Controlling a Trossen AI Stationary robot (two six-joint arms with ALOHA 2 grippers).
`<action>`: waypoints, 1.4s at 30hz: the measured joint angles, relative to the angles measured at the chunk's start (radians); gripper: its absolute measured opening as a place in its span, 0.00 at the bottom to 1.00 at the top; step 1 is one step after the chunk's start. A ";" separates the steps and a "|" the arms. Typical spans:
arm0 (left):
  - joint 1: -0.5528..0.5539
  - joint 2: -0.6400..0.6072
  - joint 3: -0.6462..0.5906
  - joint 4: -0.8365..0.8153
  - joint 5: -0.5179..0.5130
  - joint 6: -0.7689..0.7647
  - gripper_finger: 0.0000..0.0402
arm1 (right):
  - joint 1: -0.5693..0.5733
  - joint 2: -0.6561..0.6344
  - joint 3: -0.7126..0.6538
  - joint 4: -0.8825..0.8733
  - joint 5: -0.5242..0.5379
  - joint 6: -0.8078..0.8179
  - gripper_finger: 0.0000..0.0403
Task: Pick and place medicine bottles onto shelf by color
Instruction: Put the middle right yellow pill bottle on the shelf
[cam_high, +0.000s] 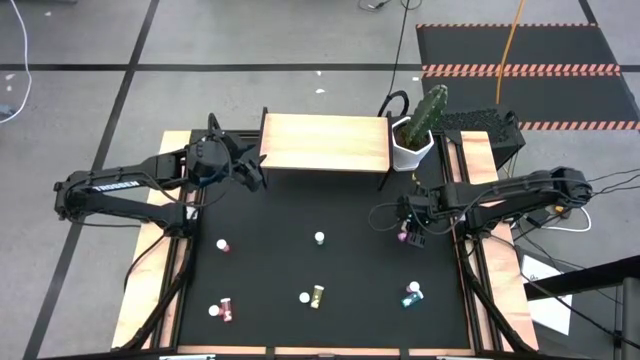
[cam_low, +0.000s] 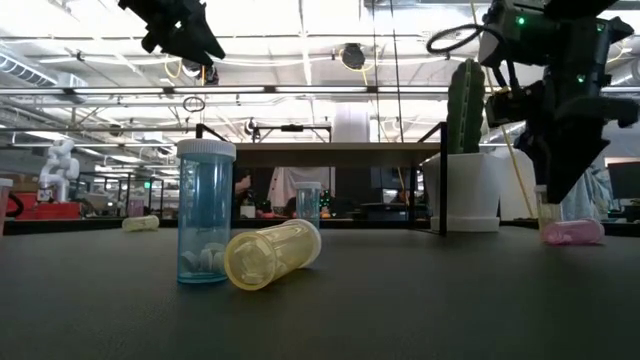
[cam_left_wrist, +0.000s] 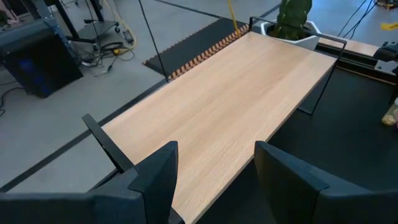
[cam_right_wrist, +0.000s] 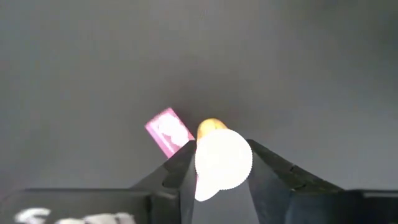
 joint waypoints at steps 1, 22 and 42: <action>0.000 0.000 0.000 0.005 0.000 -0.002 0.53 | 0.000 0.000 0.014 -0.010 -0.005 0.001 0.27; 0.000 0.000 0.000 0.057 -0.005 0.016 0.53 | -0.260 0.402 1.017 -0.453 -0.013 -0.380 0.28; 0.000 0.000 0.000 0.033 -0.005 0.011 0.53 | -0.736 0.750 1.292 -0.422 0.058 -0.632 0.29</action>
